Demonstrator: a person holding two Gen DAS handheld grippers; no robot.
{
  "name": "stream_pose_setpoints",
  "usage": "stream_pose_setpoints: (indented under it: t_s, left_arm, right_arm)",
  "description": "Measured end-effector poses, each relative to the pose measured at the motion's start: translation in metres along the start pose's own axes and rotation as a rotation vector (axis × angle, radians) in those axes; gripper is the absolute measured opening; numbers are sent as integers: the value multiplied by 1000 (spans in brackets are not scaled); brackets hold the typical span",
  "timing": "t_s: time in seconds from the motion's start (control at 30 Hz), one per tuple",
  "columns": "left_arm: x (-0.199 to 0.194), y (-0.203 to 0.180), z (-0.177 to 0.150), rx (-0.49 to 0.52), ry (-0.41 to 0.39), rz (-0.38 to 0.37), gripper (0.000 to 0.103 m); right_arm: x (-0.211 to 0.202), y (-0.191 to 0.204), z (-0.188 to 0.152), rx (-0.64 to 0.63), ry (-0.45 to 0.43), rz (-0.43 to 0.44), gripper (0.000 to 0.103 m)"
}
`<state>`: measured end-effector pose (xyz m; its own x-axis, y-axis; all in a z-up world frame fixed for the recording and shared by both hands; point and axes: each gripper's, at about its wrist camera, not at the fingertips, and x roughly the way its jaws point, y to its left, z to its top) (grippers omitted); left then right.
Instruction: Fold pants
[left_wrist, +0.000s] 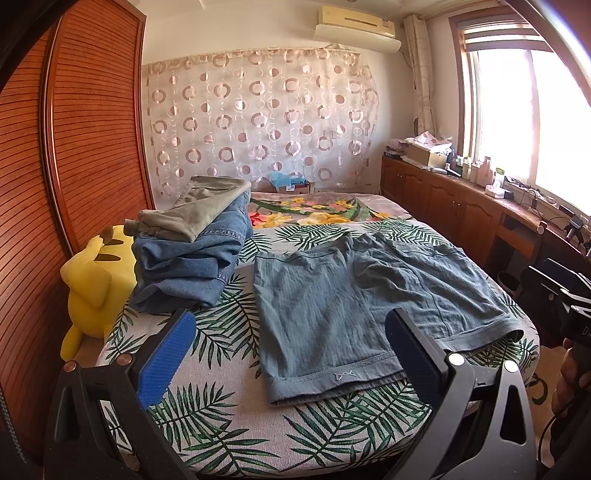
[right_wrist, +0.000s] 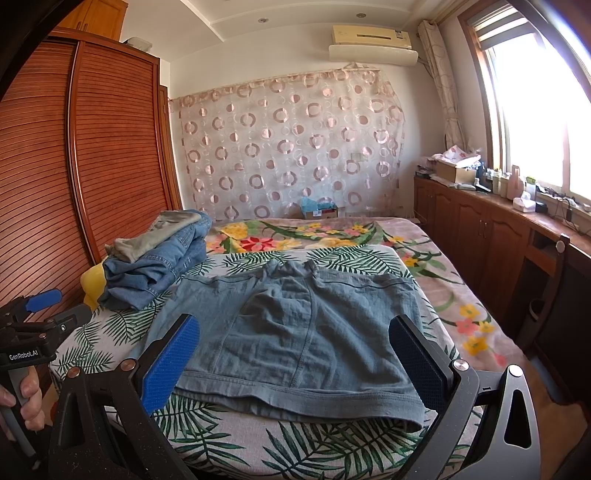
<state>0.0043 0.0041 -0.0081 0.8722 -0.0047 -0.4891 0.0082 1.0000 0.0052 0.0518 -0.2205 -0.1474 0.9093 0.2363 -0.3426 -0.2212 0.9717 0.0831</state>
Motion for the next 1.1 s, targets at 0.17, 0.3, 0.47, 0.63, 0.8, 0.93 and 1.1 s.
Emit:
stream_pose_setpoints:
  t_s: [0.17, 0.3, 0.47, 0.63, 0.8, 0.93, 1.1]
  left_arm:
    - [0, 1, 5, 0, -4, -3, 102]
    - [-9, 1, 10, 3, -15, -3, 102]
    - [-10, 1, 11, 4, -18, -2, 102]
    - [-10, 1, 10, 4, -18, -3, 102]
    - [-10, 0, 10, 4, -17, -2, 102]
    - [-9, 1, 11, 4, -13, -7, 102]
    - [-8, -1, 10, 8, -2, -12, 102]
  right_arm:
    - [0, 0, 0, 0, -1, 0, 103]
    - [0, 0, 0, 2, -2, -1, 103]
    - [-1, -1, 0, 3, -2, 0, 103]
    - [-1, -1, 0, 2, -2, 0, 103]
    - [0, -1, 1, 4, -2, 0, 103]
    - [0, -1, 1, 5, -2, -2, 103]
    - [0, -2, 0, 6, 1, -4, 103]
